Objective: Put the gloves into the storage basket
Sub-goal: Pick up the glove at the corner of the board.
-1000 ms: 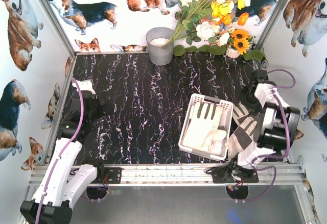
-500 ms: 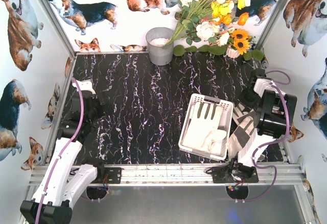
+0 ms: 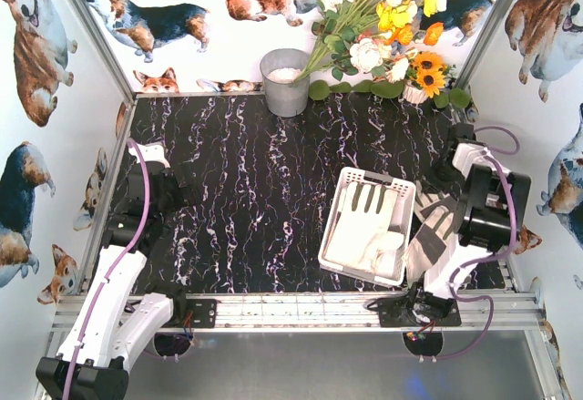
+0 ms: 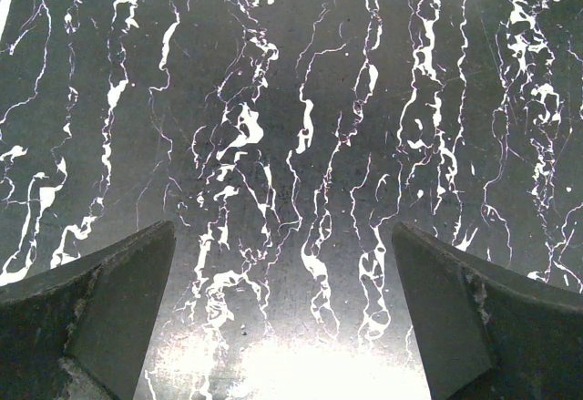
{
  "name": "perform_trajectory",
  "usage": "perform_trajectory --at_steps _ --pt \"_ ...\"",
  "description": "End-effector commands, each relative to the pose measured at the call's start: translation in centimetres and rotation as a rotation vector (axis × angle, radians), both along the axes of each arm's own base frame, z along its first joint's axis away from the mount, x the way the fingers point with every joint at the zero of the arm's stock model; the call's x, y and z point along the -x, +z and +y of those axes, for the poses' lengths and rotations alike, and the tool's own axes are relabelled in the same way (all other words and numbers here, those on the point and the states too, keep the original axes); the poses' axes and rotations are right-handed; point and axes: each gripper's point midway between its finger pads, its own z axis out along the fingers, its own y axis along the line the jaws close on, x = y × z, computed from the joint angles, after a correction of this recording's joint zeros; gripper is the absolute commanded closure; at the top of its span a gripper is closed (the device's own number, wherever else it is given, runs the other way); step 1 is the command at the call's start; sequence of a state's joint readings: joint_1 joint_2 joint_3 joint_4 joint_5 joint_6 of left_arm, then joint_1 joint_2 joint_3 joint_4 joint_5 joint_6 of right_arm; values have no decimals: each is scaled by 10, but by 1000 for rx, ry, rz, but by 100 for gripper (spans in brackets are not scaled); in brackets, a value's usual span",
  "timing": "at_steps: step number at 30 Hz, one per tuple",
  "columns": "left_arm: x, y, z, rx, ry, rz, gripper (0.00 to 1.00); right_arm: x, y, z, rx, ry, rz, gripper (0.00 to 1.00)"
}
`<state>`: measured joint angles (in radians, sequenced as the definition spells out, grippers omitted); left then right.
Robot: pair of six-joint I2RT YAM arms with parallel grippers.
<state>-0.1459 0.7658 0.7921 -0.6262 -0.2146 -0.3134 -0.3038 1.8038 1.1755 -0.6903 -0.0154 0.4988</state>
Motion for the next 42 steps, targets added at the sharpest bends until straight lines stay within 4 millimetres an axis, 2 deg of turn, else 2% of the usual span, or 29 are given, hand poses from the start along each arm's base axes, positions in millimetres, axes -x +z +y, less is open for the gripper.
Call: perform_trajectory --at_steps 1,8,14,18,20,22,26,30,31,33,36,42 --pt "1 -1 7 -14 23 1 0 -21 62 -6 55 -47 -217 100" --pt "2 0 6 -12 23 -4 0 -8 154 -22 207 -148 -464 100" --pt "-1 3 -6 12 -50 -25 0 -2 219 -4 178 -127 -692 100" --pt "-7 12 -31 71 -185 -83 0 -4 258 22 142 -61 -779 100" --pt "-9 10 -52 146 -270 -105 0 -1 283 43 137 -11 -835 100" --pt "-15 23 -77 241 -367 -168 0 0 300 65 115 29 -872 100" --pt "-23 55 -114 344 -487 -287 0 5 326 113 27 97 -937 100" --pt "-22 85 -157 348 -586 -374 0 12 343 155 -52 153 -980 100" --pt "-19 85 -172 345 -620 -379 0 14 346 166 -80 168 -988 100" --pt "-15 104 -202 352 -678 -421 0 18 349 189 -144 197 -995 100" --pt "-10 115 -241 391 -736 -457 0 24 352 221 -228 237 -997 100" --pt "7 148 -293 545 -823 -567 0 37 355 266 -339 297 -985 100"
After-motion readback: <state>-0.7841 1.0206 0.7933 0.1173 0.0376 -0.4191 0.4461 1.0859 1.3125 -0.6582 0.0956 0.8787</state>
